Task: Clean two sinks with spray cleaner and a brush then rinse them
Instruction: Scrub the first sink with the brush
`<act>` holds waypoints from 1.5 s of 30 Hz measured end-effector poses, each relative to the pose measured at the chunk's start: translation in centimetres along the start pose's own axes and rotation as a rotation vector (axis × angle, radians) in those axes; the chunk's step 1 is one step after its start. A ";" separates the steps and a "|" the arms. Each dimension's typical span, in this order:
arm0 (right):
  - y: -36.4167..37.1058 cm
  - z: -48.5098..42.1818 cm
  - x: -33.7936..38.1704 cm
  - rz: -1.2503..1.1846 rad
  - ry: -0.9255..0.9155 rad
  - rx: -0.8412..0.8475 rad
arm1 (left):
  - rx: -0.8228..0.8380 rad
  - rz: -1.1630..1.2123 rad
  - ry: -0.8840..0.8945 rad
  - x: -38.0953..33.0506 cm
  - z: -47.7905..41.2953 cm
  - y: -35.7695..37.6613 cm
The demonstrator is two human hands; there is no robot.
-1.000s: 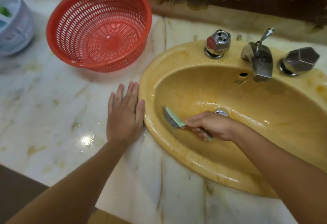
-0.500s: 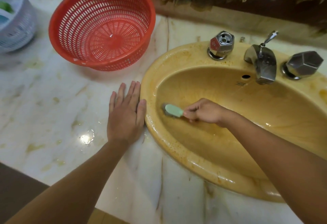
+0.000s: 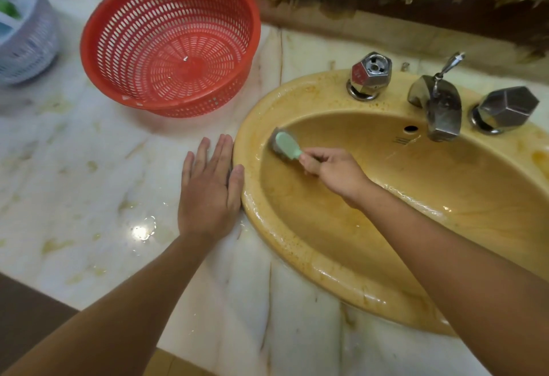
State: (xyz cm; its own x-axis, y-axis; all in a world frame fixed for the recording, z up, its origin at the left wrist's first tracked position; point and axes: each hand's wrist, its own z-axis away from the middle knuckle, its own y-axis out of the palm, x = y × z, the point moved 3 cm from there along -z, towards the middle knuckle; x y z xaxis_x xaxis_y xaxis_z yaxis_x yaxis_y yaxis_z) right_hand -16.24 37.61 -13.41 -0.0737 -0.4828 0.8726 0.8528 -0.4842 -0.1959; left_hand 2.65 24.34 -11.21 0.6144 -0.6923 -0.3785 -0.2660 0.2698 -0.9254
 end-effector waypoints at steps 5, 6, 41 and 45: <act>0.7 0.3 -0.4 0.092 0.047 0.220 | -0.006 0.006 0.001 -0.1 0.0 -0.1; 0.3 0.1 -0.5 0.087 0.022 0.092 | -0.003 0.006 0.001 -0.1 0.0 -0.1; -2.8 -1.0 -1.8 1.074 -0.343 -0.245 | 0.005 -0.022 0.000 0.1 -0.1 0.0; -3.7 -1.1 -0.5 0.957 -0.473 -0.353 | 0.006 -0.023 0.002 0.1 -0.1 0.0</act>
State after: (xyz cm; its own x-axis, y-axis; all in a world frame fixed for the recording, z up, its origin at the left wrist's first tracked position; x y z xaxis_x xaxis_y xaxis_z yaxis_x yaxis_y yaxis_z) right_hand -19.91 38.84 -13.61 0.8004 -0.4777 0.3622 0.2533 -0.2781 -0.9265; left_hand 2.62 24.24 -11.25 0.6187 -0.6999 -0.3569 -0.2472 0.2578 -0.9340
